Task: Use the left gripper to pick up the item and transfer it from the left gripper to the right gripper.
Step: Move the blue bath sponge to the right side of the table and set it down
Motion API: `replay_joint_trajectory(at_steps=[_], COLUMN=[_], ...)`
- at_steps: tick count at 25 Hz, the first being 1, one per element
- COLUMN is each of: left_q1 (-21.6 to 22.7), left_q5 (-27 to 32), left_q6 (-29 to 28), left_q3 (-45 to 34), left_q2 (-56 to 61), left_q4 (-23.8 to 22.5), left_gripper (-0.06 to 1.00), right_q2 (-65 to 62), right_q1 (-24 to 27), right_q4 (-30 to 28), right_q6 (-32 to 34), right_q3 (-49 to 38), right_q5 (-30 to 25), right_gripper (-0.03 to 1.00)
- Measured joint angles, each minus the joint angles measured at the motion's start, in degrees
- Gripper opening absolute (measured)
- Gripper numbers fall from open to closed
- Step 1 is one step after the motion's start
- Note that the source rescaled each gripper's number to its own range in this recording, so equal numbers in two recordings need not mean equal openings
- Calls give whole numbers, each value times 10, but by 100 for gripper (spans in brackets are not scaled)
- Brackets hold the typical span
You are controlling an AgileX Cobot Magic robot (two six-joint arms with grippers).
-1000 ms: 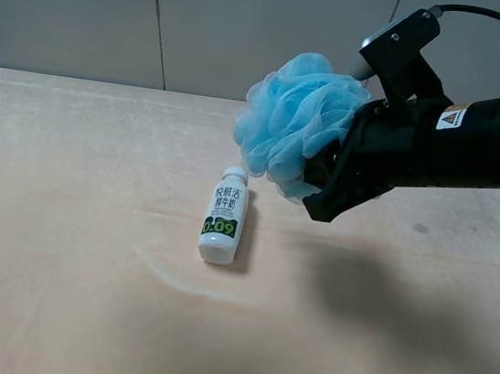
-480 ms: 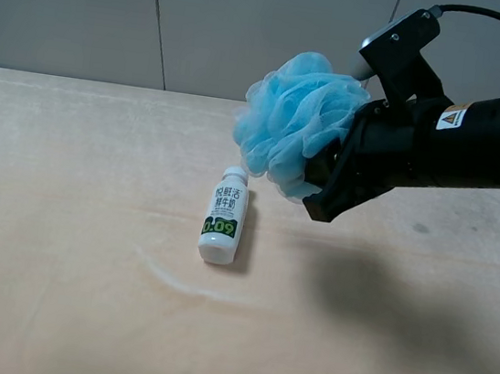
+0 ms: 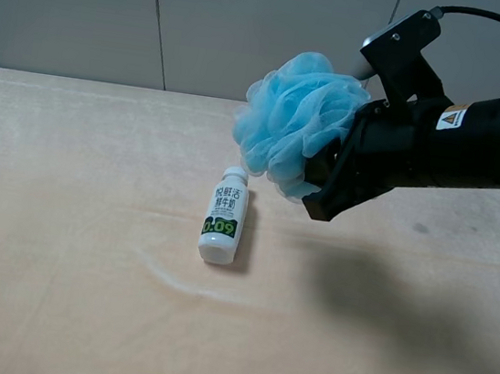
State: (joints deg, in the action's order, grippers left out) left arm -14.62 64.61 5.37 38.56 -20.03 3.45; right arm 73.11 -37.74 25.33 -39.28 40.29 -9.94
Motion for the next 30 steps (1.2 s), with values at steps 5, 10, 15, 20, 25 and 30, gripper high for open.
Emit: replay_joint_trajectory(at_steps=[5,10,15,20,25,30], left_q1=[0,0,0,0,0,0], left_q5=[-6,-12,-36,-37,-37,-38], left_q6=[5,5,5,5,5,5], left_q3=[-56,-87,-100,-101,-101,-101], left_q2=[84,140,149,149,149,149], left_q4=[0,1,2,2,2,2], left_gripper=[100,99,98,97,97,97], right_q2=[0,0,0,0,0,0], right_q1=[0,0,0,0,0,0], right_q4=[0,0,0,0,0,-37], right_q6=[1,5,7,12,43,124], right_q3=[0,0,0,0,0,5], right_q5=[0,0,0,0,-11,-63], right_gripper=[3,3,3,3,3,3])
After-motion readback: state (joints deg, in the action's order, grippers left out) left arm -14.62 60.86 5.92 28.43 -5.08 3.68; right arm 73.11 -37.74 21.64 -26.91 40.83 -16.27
